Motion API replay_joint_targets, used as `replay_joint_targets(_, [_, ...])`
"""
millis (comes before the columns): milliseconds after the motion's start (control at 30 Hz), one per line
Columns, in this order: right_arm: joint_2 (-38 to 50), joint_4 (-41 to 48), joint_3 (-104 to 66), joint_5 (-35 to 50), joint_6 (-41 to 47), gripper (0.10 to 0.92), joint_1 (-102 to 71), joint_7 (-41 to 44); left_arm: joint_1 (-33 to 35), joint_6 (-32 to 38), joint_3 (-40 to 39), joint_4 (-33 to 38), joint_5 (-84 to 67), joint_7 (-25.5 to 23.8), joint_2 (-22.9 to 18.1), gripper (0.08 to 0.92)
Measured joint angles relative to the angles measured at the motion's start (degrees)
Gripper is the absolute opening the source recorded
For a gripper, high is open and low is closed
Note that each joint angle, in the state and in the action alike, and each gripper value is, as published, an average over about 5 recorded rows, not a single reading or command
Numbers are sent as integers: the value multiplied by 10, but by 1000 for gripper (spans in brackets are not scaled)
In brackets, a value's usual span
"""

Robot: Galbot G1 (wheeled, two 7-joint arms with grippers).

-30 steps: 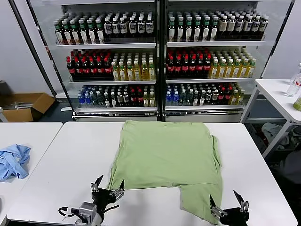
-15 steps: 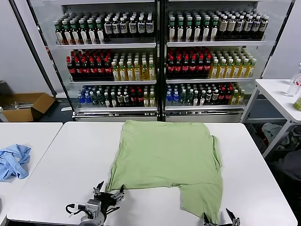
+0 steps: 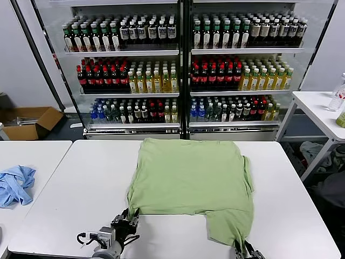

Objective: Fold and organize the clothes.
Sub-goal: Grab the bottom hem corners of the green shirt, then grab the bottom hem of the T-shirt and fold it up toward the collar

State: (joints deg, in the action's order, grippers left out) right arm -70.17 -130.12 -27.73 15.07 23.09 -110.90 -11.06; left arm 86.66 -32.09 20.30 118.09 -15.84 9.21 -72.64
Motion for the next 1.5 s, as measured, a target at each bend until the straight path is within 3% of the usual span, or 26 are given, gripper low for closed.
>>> replay_joint_targets(100, [4, -3, -3, 4, -5, 121, 6, 2, 2, 9, 0, 1, -5, -5, 2, 246])
replay_joint_targets(333, [20, -25, -25, 20, -18, 105, 24, 8, 4, 50, 7, 14, -17, -20, 7, 109])
replay_joint_targets(867, [94, 16, -50, 100, -23, 105, 178, 0, -35, 109, 16, 27, -75, -39, 38, 102])
replay_joint_targets(1500, [136, 185, 47, 112, -31, 105, 414, 5, -170, 116, -24, -85, -117, -33, 58, 102])
